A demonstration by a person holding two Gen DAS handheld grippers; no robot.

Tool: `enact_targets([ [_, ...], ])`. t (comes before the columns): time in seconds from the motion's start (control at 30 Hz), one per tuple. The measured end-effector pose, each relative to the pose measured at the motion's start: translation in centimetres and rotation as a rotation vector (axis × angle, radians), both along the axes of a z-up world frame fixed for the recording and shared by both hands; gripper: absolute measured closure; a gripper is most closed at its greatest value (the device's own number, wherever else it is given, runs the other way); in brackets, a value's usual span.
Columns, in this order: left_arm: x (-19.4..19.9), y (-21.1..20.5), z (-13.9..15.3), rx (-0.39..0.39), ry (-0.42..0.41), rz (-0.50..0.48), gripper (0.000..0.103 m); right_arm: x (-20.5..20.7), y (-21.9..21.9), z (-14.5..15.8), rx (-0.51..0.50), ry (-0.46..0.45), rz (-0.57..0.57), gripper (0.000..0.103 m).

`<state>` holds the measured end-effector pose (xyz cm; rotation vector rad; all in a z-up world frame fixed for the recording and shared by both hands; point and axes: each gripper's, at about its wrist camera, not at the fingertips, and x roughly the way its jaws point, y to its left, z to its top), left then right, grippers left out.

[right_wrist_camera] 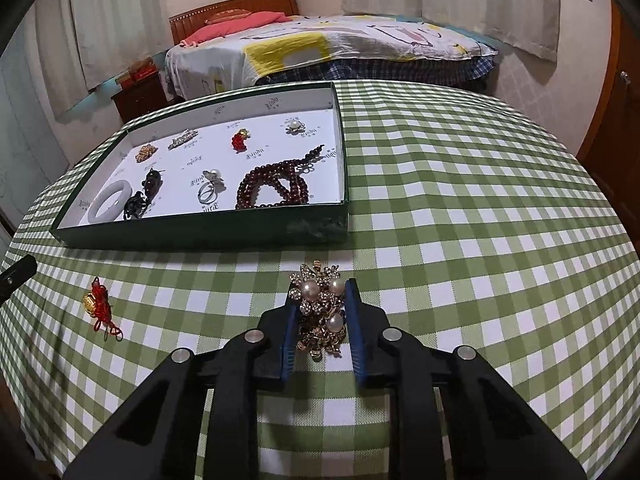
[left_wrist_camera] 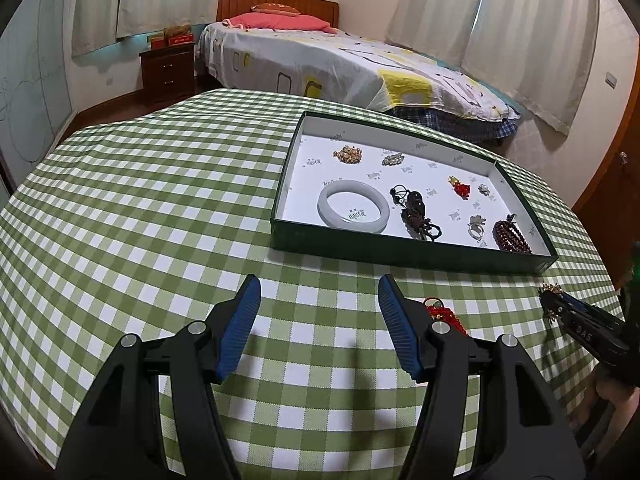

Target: Organize jewelry

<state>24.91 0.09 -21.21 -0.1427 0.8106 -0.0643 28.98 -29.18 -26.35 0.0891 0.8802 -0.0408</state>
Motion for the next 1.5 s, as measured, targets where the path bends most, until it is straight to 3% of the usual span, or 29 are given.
enact_targets([
  [0.57, -0.6, -3.5, -0.8, -0.005, 0.023, -0.082, 0.043, -3.7, -1.1, 3.0, -0.069, -0.06, -0.011, 0.08],
  [1.0, 0.7, -8.7, -2.5, 0.01, 0.057, -0.168, 0.045, -5.6, -4.4, 3.5, -0.005, -0.066, -0.084, 0.08],
  [1.17, 1.3, -9.1, -3.4, 0.009, 0.082, -0.188, 0.072, -5.4, -3.9, 3.3, 0.012, -0.067, -0.064, 0.08],
  [1.37, 1.6, -8.7, -3.4, -0.026, 0.067, -0.205, 0.084, -5.2, -3.6, 3.0, 0.02, -0.064, -0.059, 0.08],
  [1.5, 1.1, -8.9, -2.8, -0.01, 0.033, -0.238, 0.093, -5.2, -3.3, 2.9, 0.018, -0.061, -0.052, 0.08],
])
